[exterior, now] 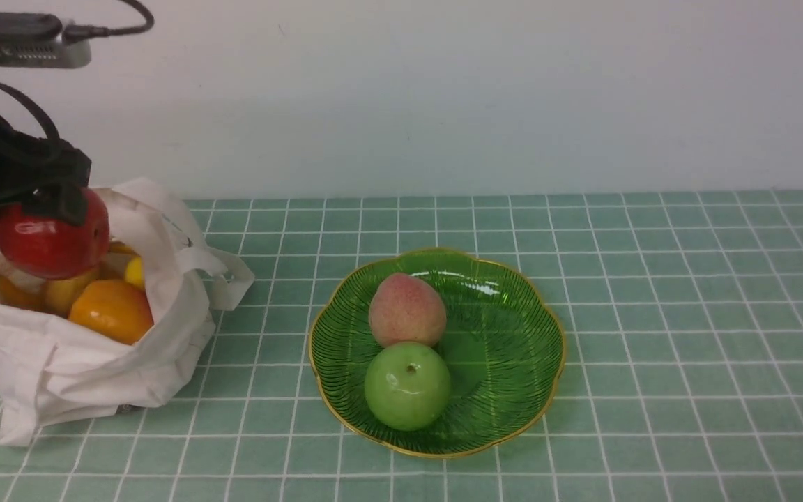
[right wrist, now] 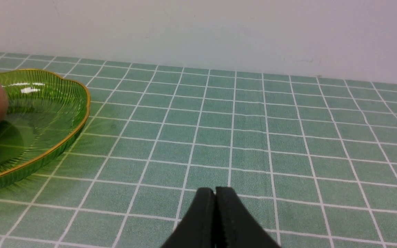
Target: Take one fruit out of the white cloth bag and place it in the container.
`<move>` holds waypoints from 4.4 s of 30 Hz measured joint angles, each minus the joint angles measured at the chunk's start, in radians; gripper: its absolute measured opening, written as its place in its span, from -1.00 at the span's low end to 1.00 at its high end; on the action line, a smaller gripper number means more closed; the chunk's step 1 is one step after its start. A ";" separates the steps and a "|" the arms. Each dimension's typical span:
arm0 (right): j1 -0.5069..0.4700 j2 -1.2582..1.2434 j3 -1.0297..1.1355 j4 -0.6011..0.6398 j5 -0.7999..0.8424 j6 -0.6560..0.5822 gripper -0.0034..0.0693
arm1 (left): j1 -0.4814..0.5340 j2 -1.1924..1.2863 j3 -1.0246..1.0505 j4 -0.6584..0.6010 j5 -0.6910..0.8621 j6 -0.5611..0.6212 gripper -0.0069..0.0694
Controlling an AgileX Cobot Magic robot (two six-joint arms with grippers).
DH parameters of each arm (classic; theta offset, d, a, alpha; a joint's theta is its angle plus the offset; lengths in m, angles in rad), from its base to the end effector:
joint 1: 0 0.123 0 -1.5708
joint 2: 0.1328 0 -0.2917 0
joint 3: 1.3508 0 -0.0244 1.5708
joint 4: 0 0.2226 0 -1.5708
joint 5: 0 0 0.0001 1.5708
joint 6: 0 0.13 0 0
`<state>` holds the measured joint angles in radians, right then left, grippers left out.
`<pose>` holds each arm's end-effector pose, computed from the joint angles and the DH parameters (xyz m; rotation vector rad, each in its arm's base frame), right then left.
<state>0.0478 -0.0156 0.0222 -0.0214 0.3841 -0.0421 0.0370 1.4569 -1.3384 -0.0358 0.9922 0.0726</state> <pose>0.0542 0.0015 0.1604 -0.0973 1.8717 -0.0173 0.2963 0.0071 0.3211 0.0317 2.5931 -0.0061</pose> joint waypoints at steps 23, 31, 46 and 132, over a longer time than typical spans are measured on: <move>0.000 0.000 0.000 0.000 0.000 0.000 -0.95 | -0.654 0.200 0.000 -0.359 -0.279 0.086 0.53; 0.000 0.000 0.000 0.000 0.000 0.000 -0.95 | -0.675 0.387 0.000 -0.358 -0.361 0.098 0.53; 0.000 0.000 0.000 0.000 0.000 0.000 -0.95 | -0.677 0.421 -0.016 -0.338 -0.357 0.098 0.97; 0.000 0.000 0.000 -0.002 0.001 0.000 -0.95 | -0.032 -1.467 1.363 0.059 -0.605 -0.181 -0.84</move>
<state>0.0478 -0.0156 0.0222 -0.0239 0.3852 -0.0421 0.0049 -0.0104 0.0250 0.0231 0.3870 -0.1085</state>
